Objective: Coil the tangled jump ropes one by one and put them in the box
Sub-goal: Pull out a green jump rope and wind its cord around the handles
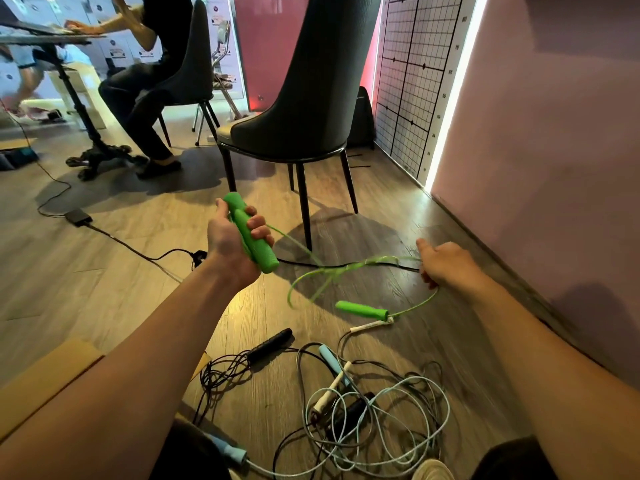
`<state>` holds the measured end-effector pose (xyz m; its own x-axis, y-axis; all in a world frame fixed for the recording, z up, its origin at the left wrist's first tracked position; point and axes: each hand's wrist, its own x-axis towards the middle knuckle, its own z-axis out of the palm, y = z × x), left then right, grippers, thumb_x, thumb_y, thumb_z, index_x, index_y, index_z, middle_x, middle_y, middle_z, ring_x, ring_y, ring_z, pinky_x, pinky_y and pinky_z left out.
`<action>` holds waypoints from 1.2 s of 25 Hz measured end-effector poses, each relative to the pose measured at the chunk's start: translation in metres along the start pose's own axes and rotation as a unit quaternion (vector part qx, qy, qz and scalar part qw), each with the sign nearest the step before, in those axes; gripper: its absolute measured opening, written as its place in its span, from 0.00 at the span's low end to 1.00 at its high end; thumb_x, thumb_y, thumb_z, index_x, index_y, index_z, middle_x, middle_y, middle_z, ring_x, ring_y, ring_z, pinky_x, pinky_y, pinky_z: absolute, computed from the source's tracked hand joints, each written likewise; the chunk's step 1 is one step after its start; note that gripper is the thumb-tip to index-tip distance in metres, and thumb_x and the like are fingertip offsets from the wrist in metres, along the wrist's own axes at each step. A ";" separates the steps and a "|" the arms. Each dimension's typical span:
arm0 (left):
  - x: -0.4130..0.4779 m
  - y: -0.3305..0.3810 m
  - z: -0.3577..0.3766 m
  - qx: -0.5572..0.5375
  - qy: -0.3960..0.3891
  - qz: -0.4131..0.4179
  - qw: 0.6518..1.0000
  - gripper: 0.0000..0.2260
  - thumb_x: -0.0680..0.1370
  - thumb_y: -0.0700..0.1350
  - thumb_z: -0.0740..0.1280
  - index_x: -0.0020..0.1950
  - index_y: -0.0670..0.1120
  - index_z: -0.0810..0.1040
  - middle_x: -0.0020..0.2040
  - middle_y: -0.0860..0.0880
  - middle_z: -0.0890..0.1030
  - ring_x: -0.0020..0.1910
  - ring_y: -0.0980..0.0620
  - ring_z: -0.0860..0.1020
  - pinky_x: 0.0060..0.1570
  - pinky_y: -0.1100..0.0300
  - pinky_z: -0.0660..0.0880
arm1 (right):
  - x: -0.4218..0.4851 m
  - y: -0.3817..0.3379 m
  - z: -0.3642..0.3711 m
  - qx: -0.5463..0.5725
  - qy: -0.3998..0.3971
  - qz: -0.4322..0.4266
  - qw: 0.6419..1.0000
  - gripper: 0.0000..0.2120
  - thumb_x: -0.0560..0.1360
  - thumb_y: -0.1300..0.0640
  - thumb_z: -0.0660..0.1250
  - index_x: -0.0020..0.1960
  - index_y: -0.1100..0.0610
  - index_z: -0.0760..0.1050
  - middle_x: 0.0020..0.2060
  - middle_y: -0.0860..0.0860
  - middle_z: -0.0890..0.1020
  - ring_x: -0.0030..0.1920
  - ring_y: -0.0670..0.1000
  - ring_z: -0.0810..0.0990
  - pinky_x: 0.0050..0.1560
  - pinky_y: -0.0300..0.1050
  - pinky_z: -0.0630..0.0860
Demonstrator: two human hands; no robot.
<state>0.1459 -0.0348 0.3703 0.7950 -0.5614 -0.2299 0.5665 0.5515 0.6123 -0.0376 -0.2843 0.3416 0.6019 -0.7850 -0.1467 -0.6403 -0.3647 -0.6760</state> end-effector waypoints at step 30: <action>-0.036 -0.028 0.025 0.569 -0.216 -0.246 0.754 0.31 0.74 0.73 0.55 0.47 0.44 0.72 0.33 0.49 0.72 0.30 0.52 0.70 0.32 0.60 0.71 | -0.024 -0.050 0.012 0.078 0.037 -0.413 0.907 0.05 0.79 0.54 0.69 0.52 0.51 0.83 0.42 0.47 0.82 0.42 0.43 0.78 0.43 0.32 0.72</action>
<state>0.0958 -0.0458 0.3804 0.2644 -0.8101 -0.5234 0.0213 -0.5376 0.8429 -0.0141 -0.2406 0.3703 0.8085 -0.3090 0.5009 0.0931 -0.7732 -0.6273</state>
